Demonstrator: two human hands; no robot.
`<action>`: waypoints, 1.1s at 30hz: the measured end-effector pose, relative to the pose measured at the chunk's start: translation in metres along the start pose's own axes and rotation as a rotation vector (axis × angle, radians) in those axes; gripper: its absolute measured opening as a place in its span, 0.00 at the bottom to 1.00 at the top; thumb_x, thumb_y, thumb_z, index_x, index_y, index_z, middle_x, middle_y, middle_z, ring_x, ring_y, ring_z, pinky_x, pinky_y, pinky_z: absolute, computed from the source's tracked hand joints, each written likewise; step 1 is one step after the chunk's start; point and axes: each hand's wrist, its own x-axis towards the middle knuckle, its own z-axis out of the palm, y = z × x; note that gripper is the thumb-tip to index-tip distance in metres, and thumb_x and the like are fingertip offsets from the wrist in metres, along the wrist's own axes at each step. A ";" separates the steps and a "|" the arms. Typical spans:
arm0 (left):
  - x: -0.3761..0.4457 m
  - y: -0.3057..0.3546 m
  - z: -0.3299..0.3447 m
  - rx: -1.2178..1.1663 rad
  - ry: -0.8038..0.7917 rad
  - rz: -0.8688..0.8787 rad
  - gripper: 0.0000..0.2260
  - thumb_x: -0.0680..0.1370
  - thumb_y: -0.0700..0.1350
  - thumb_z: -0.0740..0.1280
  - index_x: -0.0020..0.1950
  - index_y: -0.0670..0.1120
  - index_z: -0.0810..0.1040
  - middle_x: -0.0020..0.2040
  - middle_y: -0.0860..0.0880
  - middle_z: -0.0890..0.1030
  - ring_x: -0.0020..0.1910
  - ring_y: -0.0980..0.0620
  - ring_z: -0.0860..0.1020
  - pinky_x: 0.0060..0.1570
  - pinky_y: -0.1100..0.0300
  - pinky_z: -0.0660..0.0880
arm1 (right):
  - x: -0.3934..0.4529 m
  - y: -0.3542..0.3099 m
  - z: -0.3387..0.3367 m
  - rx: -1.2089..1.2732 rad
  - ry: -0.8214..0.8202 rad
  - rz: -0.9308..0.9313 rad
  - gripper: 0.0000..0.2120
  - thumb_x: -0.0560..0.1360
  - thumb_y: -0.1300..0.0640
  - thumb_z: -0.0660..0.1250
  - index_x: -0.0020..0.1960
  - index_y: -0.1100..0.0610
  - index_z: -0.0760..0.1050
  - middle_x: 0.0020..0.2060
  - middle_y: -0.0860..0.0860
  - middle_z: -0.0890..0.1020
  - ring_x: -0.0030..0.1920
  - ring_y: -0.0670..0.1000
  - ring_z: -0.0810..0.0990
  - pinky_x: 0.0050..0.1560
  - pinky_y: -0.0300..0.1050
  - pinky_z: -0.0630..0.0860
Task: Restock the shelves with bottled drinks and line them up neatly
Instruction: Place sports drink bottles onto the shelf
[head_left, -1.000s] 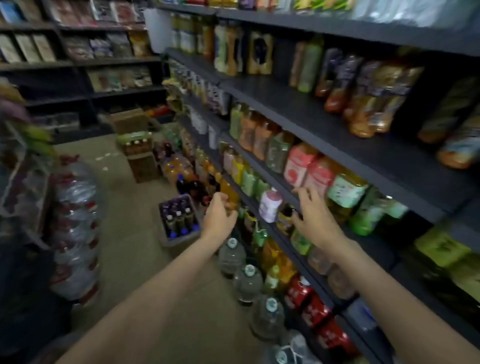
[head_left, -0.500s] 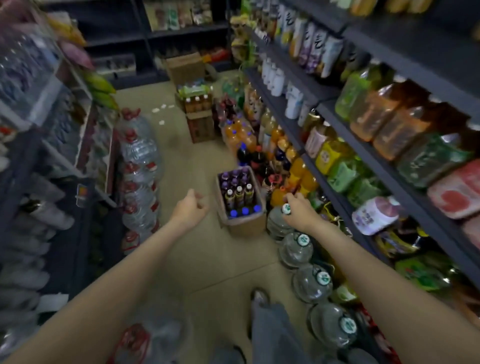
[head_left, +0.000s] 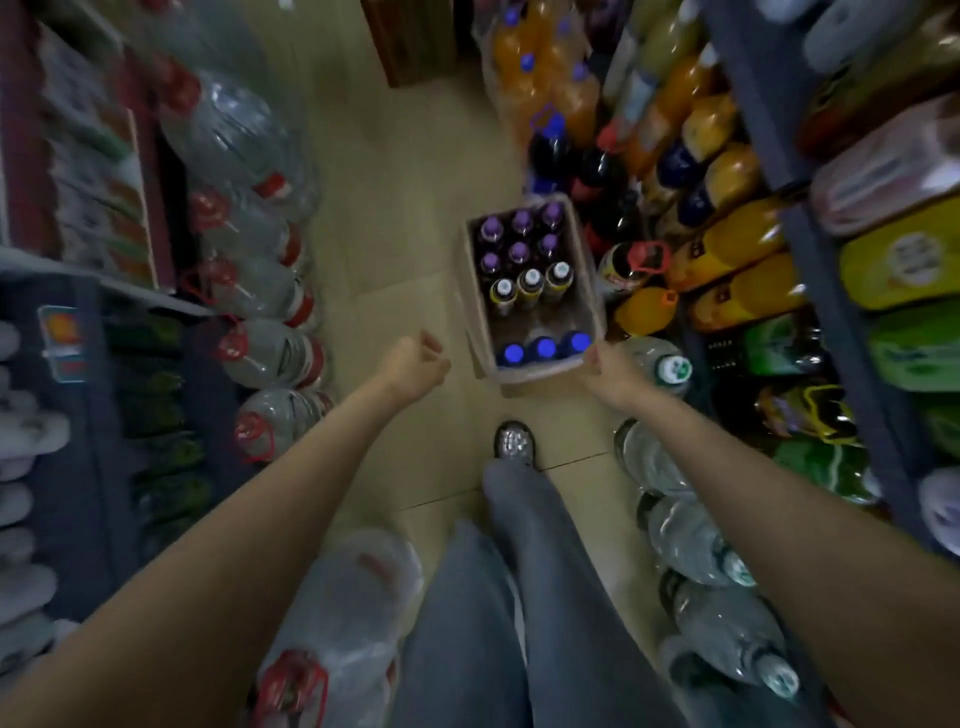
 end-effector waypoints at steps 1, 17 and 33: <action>0.024 0.001 0.005 -0.005 -0.014 0.012 0.06 0.77 0.35 0.63 0.52 0.42 0.70 0.34 0.47 0.75 0.34 0.52 0.74 0.30 0.69 0.66 | 0.024 -0.001 0.006 0.062 0.016 0.009 0.17 0.74 0.61 0.67 0.60 0.66 0.70 0.58 0.65 0.74 0.60 0.63 0.73 0.55 0.49 0.69; 0.293 -0.152 0.137 -0.075 0.009 0.037 0.08 0.76 0.33 0.60 0.50 0.44 0.66 0.37 0.47 0.72 0.41 0.45 0.74 0.39 0.57 0.73 | 0.334 0.054 0.206 -0.766 0.036 -0.244 0.28 0.73 0.54 0.68 0.69 0.54 0.60 0.63 0.59 0.69 0.65 0.60 0.68 0.68 0.57 0.54; 0.267 -0.029 0.118 -0.253 -0.367 0.212 0.19 0.67 0.33 0.75 0.53 0.46 0.74 0.44 0.55 0.79 0.36 0.69 0.78 0.38 0.75 0.72 | 0.247 0.008 0.022 0.765 0.082 -0.490 0.06 0.72 0.53 0.70 0.47 0.53 0.76 0.34 0.44 0.79 0.35 0.39 0.76 0.43 0.35 0.73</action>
